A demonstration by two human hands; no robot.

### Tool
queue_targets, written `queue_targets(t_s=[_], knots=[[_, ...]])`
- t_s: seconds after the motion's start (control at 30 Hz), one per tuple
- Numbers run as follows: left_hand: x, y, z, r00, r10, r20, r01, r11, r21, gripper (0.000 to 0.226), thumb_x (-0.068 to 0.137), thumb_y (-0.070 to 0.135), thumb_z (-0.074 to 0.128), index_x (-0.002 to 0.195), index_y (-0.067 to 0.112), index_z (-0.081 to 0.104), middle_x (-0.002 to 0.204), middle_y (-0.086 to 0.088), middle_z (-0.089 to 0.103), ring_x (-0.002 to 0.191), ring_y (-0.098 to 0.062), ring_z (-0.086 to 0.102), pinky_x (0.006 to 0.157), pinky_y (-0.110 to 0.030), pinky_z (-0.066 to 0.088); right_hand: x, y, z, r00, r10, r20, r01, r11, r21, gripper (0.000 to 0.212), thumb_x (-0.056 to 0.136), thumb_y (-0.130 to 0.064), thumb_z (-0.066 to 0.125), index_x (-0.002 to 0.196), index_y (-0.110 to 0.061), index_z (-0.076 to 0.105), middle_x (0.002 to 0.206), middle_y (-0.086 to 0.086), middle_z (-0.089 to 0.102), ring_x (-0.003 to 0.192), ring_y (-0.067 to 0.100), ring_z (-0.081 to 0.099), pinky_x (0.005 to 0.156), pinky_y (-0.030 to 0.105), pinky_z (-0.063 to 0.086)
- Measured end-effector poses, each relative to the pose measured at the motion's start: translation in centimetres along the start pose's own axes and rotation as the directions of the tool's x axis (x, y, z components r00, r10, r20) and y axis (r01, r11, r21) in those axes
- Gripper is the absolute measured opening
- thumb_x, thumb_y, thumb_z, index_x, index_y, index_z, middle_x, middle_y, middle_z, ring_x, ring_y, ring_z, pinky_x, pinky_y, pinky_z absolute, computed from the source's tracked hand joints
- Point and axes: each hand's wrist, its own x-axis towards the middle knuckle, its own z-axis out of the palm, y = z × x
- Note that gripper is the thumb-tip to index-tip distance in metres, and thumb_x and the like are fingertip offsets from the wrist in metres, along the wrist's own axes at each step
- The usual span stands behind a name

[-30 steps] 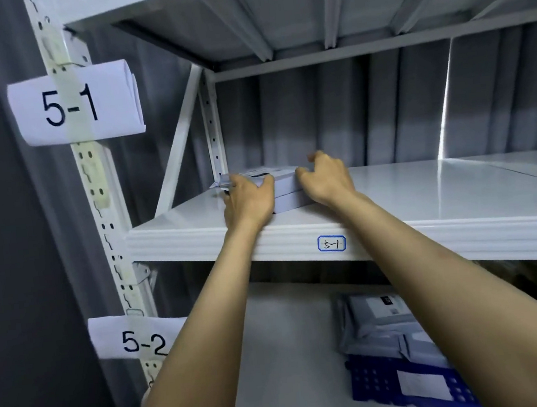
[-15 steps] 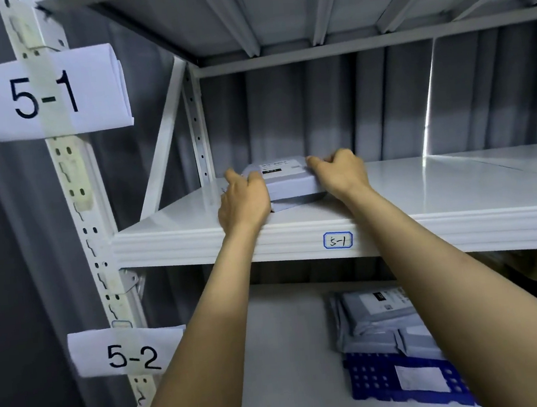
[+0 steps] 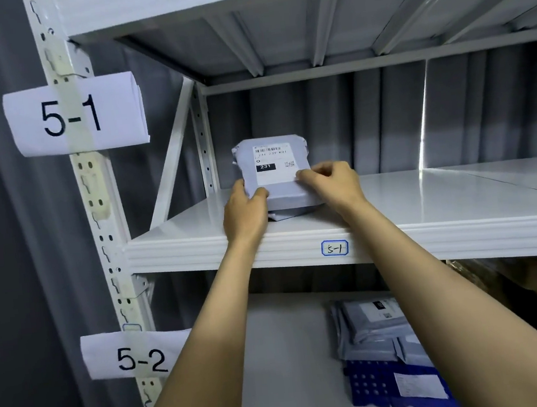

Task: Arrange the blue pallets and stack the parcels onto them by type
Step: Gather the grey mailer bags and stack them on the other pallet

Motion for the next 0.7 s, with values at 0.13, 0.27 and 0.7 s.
queue_targets(t_s=[0.13,0.27,0.7], knots=[[-1.0,0.7,-0.3,0.999,0.016,-0.05,-0.027,0.97,-0.243,0.032,0.091,0.006,0.051,0.122,0.012,0.051,0.111,-0.002,0.059,0.095,-0.015,0.055,0.066,-0.016,0.043,-1.5,-0.3,-0.1,0.994,-0.06,-0.09,0.074,0.982,0.172,0.019,0.08,-0.023,0.068,0.095,-0.012,0.072,0.092,-0.003,0.072,0.086,0.01,0.065,0.085,0.035,0.054],[-3.0,1.6,-0.3,0.993,0.05,-0.107,-0.086,0.926,-0.368,0.035,0.088,0.0,0.052,0.121,0.007,0.052,0.103,0.003,0.061,0.094,-0.013,0.057,0.074,-0.015,0.045,-4.8,-0.9,-0.7,0.962,-0.103,-0.252,0.164,0.957,0.237,0.021,0.082,-0.013,0.066,0.103,-0.013,0.067,0.099,-0.004,0.071,0.076,-0.003,0.061,0.074,0.013,0.048],[-16.1,-2.5,0.7,0.988,-0.098,-0.116,-0.004,0.748,-0.664,0.012,0.094,0.001,0.052,0.103,0.0,0.06,0.094,-0.007,0.065,0.085,-0.01,0.059,0.078,-0.022,0.048,-20.9,3.3,-2.4,0.887,0.046,-0.46,0.208,0.848,0.487,0.027,0.079,0.001,0.064,0.097,-0.013,0.051,0.092,-0.002,0.061,0.067,-0.001,0.058,0.061,0.018,0.047]])
